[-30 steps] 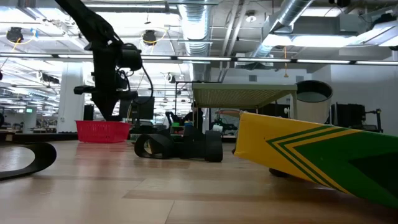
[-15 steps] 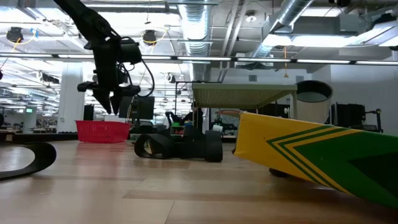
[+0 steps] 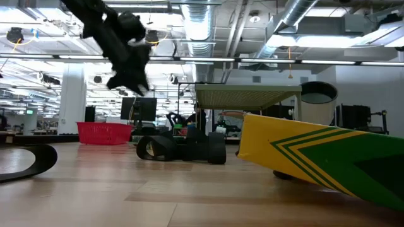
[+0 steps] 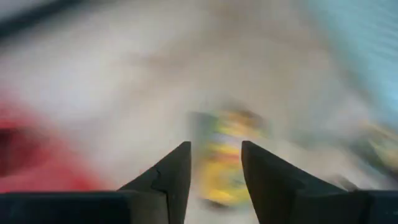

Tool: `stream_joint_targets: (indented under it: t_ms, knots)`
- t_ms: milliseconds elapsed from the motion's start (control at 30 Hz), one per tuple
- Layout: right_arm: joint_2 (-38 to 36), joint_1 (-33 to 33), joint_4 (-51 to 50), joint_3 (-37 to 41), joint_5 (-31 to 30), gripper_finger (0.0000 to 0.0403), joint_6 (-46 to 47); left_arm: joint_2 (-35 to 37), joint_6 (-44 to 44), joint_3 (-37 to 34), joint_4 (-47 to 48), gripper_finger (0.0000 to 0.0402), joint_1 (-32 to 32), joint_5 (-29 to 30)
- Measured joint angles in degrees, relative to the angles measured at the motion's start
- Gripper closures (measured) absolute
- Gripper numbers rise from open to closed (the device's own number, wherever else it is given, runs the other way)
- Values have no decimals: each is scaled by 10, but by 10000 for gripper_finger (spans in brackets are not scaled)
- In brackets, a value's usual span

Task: Pick & Place Office Desk Supplies
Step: Put the black rubber band into the red bin

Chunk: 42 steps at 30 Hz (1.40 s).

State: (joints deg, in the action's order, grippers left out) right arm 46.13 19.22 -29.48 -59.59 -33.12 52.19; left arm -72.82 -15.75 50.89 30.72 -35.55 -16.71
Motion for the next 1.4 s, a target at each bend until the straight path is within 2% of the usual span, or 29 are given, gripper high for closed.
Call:
stream_joint_targets:
  t_ms: [67, 267, 433, 567, 700, 833, 1133, 1400]
  knots:
    - [0, 3, 7, 0, 0, 201, -3, 12, 3, 0, 1, 282, 57, -28]
    - [0, 14, 20, 0, 1, 201, -16, 19, 7, 0, -12, 306, 242, -21]
    - [0, 31, 23, 0, 1, 201, -26, -8, 31, 0, -32, 303, 385, 67]
    - [0, 37, 25, 0, 1, 201, -27, -52, 44, 0, -77, 283, 455, 155]
    - [0, 41, 26, 0, 1, 201, -24, -108, 15, 1, -163, 256, 470, 217]
    - [0, 48, 26, 0, 1, 201, -23, -163, -9, 0, -189, 238, 466, 270]
    - [4, 55, 15, 0, -1, 201, -30, -244, 19, 0, -199, 239, 461, 305]
    - [16, 55, 8, 0, -1, 201, -14, -251, 19, 0, -219, 257, 448, 309]
